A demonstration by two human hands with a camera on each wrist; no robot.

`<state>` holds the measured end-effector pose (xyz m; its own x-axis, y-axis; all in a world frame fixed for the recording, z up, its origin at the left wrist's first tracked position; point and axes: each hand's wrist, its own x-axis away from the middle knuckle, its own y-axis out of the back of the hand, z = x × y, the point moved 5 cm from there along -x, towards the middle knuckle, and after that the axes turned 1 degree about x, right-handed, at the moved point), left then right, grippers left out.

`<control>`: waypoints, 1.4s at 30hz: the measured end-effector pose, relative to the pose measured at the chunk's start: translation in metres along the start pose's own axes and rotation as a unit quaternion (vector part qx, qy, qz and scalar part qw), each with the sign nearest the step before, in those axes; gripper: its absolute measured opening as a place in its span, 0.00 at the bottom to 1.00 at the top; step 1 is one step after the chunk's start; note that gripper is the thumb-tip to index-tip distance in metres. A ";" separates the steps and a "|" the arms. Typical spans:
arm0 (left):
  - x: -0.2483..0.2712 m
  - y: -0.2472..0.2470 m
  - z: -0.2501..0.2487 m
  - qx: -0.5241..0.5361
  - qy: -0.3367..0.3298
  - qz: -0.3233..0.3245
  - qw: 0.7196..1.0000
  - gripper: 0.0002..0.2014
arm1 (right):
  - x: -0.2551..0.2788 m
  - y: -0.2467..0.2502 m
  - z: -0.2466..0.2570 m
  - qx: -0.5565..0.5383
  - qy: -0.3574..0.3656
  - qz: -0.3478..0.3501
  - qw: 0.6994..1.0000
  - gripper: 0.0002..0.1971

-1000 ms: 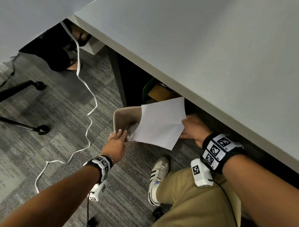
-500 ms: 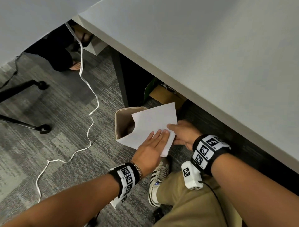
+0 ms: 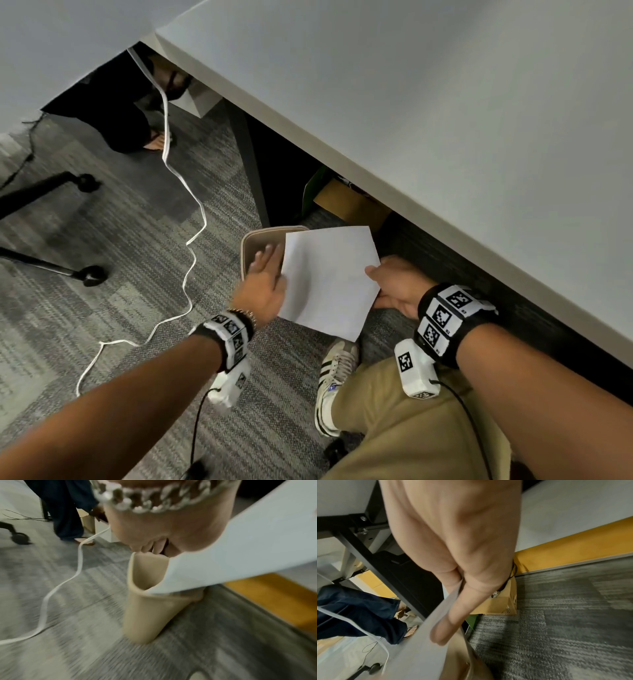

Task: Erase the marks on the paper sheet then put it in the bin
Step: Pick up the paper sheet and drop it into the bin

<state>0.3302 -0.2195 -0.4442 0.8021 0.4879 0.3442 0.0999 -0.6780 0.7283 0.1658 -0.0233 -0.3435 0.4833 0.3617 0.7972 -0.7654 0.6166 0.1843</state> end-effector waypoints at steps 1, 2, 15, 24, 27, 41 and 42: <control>-0.002 0.004 -0.031 0.035 -0.043 -0.001 0.998 0.35 | 0.000 -0.005 -0.001 -0.001 0.003 0.015 1.000 0.08; -0.002 0.004 -0.064 0.067 -0.088 0.005 0.994 0.37 | 0.000 -0.010 -0.001 0.002 0.009 0.030 1.000 0.09; -0.046 -0.053 -0.017 -0.085 0.066 0.077 0.991 0.33 | 0.016 0.002 0.021 -0.057 0.033 0.106 0.992 0.13; -0.017 -0.017 0.038 -0.080 0.227 0.055 0.969 0.39 | 0.026 0.019 0.019 -0.112 0.050 0.100 0.987 0.12; 0.002 -0.015 0.024 0.134 0.305 0.056 0.941 0.57 | 0.031 0.017 0.020 -0.127 0.052 0.090 0.987 0.12; 0.057 0.026 -0.024 0.602 0.326 -0.032 0.728 0.14 | 0.072 -0.009 0.009 -0.059 0.075 0.133 0.987 0.14; 0.059 0.031 -0.021 0.586 0.324 -0.031 0.742 0.15 | 0.076 -0.009 0.007 -0.055 0.079 0.139 0.986 0.15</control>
<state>0.3679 -0.2001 -0.3890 0.3612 0.4420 0.8210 0.8729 -0.4701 -0.1310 0.2062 -0.0063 -0.2808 0.3274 0.6269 0.7070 -0.8316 0.5464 -0.0994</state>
